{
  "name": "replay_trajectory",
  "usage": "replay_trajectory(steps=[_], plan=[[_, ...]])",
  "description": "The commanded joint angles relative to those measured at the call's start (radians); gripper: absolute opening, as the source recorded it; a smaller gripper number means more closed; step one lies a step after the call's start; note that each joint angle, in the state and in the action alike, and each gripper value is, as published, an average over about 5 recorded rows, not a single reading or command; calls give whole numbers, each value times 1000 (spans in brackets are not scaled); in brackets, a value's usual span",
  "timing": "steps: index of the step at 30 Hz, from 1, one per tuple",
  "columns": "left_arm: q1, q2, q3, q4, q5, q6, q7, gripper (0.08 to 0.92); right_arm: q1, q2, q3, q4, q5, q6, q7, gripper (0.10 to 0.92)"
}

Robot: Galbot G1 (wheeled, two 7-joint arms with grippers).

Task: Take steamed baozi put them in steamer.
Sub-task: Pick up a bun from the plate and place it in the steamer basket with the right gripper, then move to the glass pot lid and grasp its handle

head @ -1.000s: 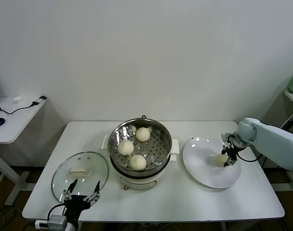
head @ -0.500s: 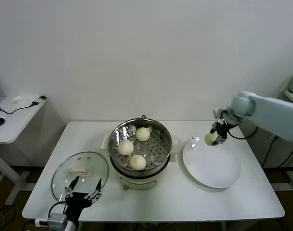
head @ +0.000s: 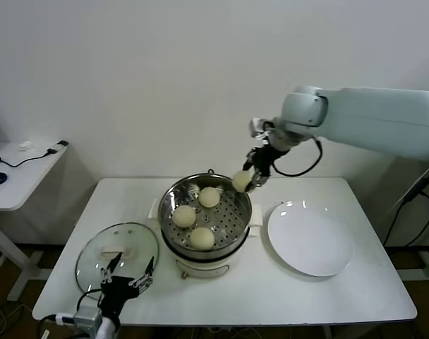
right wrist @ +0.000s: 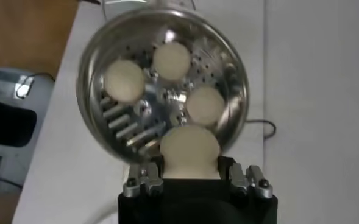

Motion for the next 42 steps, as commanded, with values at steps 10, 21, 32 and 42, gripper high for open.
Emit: replay_trajectory(steps=[10,21,32,42], plan=[[5,4,-4,1,-9,0,3,823,-250,128,-9,-70,-63,-86,111,585],[8,8,-6,-4,-8,0,2,823,-303,103,50,-95,-84,-91,150,590],[20,12,-9,-19,-5,-2,1,823,-160,57,33,-78,-30,55,-13,804],[16,15,-17,-19,-28,1,-6,823,-275,-145,393,-100,43,82,320,823]])
